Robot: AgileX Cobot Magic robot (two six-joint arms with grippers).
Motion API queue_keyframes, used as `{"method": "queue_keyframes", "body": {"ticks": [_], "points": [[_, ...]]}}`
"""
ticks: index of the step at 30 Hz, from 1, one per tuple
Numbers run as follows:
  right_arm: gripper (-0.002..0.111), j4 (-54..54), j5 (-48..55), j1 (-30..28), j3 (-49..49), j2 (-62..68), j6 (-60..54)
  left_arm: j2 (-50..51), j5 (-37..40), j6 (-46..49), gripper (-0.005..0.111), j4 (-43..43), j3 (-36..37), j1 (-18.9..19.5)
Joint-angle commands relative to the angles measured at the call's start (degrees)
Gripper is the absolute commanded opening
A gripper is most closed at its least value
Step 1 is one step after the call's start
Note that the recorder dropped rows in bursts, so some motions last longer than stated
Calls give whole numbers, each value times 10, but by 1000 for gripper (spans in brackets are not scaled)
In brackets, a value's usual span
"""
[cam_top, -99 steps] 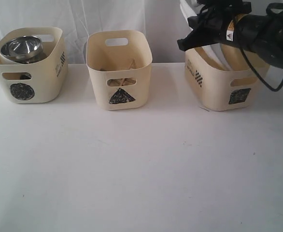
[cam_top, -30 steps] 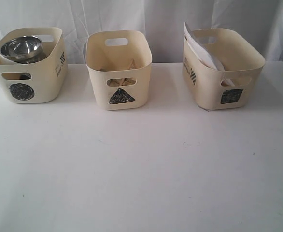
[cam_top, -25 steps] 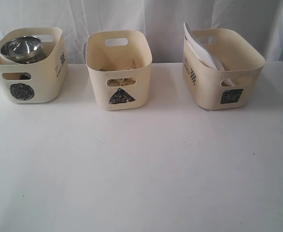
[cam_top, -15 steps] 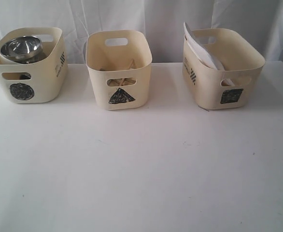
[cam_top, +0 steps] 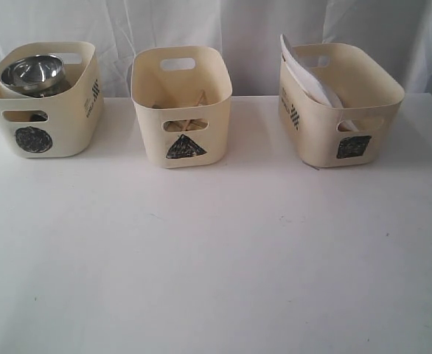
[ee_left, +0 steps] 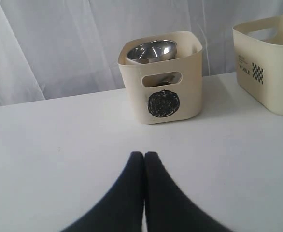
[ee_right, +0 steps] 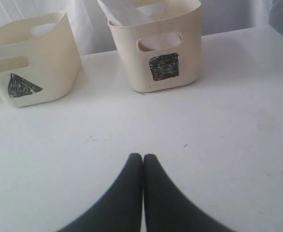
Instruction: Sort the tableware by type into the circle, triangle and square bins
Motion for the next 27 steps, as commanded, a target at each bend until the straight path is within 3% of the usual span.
{"method": "queue_keyframes", "body": {"ticks": [1,6,27], "points": [[0,71,-10,1,4,-4,-149,-3,-4,0,0,2,1,0],[0,95,-35,1,4,-4,-239,-3,-4,0,0,2,1,0],[0,95,-40,1,4,-4,-239,-3,-4,0,0,2,1,0]]}}
